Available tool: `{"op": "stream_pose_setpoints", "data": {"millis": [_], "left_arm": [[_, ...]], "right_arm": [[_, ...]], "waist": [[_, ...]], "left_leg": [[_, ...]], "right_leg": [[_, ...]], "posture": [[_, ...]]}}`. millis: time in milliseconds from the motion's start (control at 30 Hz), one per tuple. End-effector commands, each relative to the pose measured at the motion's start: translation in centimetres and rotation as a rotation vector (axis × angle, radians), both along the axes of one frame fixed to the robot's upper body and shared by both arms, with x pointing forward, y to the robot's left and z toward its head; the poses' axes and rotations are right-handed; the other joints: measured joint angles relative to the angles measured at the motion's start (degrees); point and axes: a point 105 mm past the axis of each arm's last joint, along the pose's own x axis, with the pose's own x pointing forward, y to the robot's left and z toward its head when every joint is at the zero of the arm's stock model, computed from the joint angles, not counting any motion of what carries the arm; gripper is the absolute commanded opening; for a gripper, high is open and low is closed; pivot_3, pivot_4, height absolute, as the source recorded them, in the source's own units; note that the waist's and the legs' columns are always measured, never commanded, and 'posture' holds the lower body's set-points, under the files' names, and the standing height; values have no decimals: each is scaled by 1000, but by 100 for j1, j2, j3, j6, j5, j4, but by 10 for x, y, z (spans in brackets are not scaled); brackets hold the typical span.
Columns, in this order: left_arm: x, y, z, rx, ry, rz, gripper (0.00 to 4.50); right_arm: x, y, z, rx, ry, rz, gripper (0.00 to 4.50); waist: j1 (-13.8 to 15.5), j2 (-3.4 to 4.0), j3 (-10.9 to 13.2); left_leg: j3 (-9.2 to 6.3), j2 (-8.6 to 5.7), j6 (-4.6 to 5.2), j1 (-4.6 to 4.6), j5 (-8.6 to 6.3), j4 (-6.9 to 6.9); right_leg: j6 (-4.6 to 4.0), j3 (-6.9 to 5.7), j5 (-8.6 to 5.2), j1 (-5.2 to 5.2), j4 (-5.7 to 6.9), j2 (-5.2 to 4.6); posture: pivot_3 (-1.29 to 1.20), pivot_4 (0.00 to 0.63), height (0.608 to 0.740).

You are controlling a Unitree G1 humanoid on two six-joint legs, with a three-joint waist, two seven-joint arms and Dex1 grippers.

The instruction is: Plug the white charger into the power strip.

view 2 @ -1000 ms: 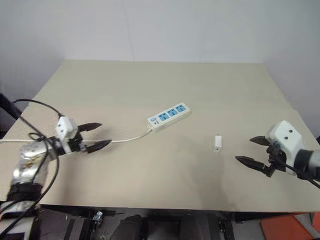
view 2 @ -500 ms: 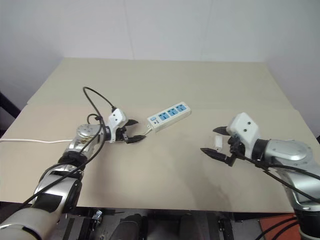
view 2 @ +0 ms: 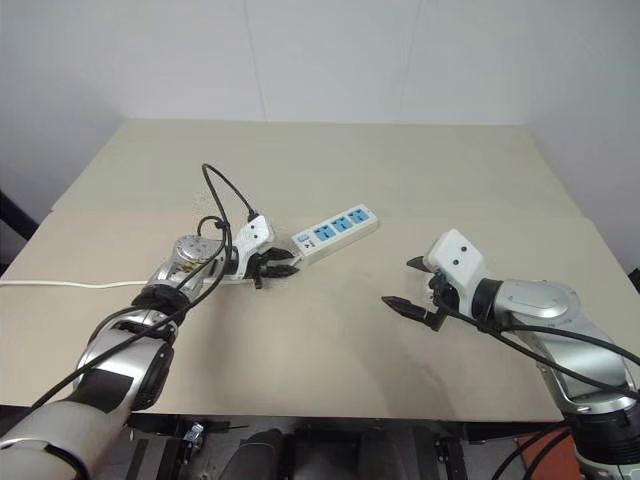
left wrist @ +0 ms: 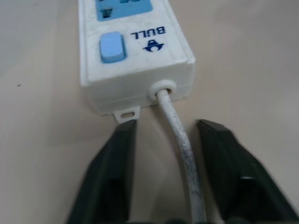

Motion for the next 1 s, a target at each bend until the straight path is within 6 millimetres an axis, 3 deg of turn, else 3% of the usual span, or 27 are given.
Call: {"op": "stream_pose_setpoints", "data": {"millis": [33, 133, 300, 533, 633, 833, 1000], "left_arm": [[-5, 9, -18, 31, 59, 30, 713], [-8, 9, -21, 6, 55, 36, 11], [-21, 13, -22, -136, 79, 68, 11], [-65, 49, -4, -194, 79, 164, 11], [-77, 55, -10, -190, 89, 212, 11], [-92, 51, -6, -263, -133, 122, 1803], [-102, 64, -8, -329, -239, 111, 3353]], "right_arm": [[4, 3, 10, 1, -43, 3, 4500], [4, 5, 8, 4, -40, 12, 4500], [4, 6, 6, -7, -33, 23, 4500], [2, 5, -1, -7, -9, 24, 4500], [3, 8, -5, -6, -1, 32, 4500], [7, 10, -5, -8, -1, 42, 4500], [6, 4, -6, -14, -1, 26, 4500]], "waist": [[-10, 0, 0], [-25, 0, 0], [-57, 3, -2], [-123, 7, -4], [-71, 7, -4], [-11, 7, -3], [18, 7, -4]], "left_leg": [[0, 0, 0, 2, 0, 0], [-2, 2, 0, 3, 0, 0], [-17, 7, 1, 2, -1, -1], [-22, 19, 3, 6, -3, -8], [-23, 19, 3, 9, -3, -7], [-22, 18, 3, 13, -3, -8], [-22, 16, 3, -14, -3, -7]], "right_leg": [[0, 0, 0, 1, 1, 0], [0, 1, 0, 1, 2, 1], [-2, 10, 1, -3, 1, 0], [-4, 23, 1, -11, 4, 1], [-4, 23, 1, -10, 7, -3], [-7, 20, 1, -6, 0, -8], [-9, 19, 3, -28, -5, -14]], "posture": [[0, 150, 740], [0, 150, 740], [0, 150, 740], [0, 150, 740], [0, 150, 740], [0, 150, 740], [0, 150, 740]]}}
